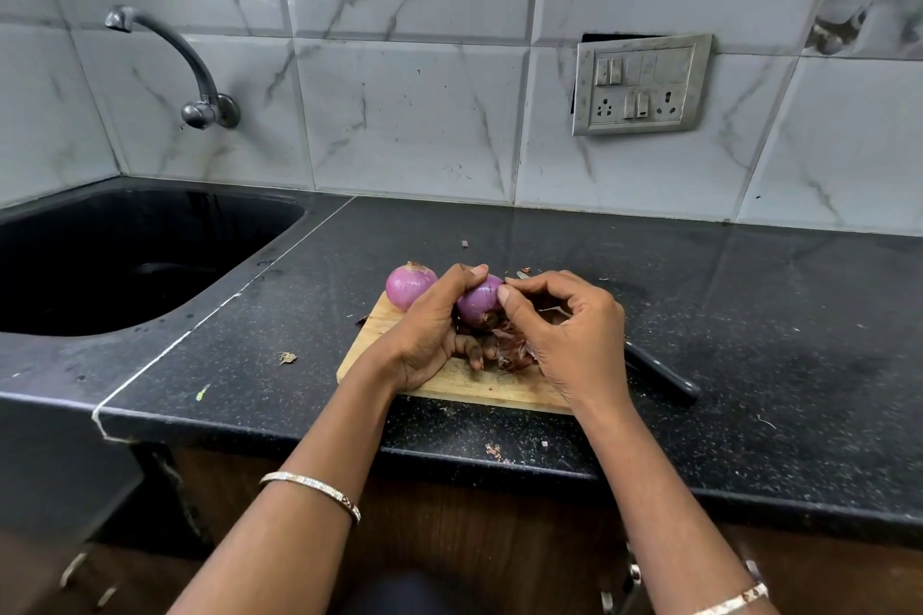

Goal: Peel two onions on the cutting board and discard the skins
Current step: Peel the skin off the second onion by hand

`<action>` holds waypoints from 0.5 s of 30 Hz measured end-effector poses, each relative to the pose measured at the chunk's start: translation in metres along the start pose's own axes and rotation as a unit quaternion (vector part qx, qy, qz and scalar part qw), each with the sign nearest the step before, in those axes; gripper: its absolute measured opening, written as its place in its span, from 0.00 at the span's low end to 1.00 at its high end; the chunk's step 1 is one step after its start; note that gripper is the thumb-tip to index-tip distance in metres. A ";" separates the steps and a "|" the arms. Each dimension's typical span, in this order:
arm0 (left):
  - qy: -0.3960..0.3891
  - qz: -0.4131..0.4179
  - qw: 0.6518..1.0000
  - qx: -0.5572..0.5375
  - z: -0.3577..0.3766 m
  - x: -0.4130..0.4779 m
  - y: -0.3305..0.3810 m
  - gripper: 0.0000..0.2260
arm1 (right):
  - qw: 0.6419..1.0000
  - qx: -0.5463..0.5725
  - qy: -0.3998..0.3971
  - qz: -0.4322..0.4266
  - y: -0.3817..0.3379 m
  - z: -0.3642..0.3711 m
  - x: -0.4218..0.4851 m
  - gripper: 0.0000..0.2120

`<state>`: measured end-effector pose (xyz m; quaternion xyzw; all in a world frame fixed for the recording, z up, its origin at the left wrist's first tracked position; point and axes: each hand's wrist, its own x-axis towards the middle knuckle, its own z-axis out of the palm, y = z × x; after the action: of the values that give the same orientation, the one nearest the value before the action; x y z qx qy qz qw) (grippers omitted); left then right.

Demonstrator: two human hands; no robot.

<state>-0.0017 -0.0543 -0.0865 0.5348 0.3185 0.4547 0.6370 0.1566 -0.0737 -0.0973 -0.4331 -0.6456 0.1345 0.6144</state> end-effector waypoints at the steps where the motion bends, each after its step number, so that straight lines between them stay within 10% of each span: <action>1: 0.000 0.001 1.000 0.002 0.000 0.000 0.000 0.16 | 1.000 0.002 -0.001 0.001 0.000 0.000 0.000 0.02; 15: 0.010 0.004 1.000 0.000 0.001 0.001 -0.002 0.14 | 1.000 0.011 -0.013 0.021 0.001 0.001 0.000 0.03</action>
<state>-0.0004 -0.0535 -0.0877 0.5317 0.3231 0.4624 0.6317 0.1563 -0.0725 -0.0984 -0.4379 -0.6427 0.1600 0.6079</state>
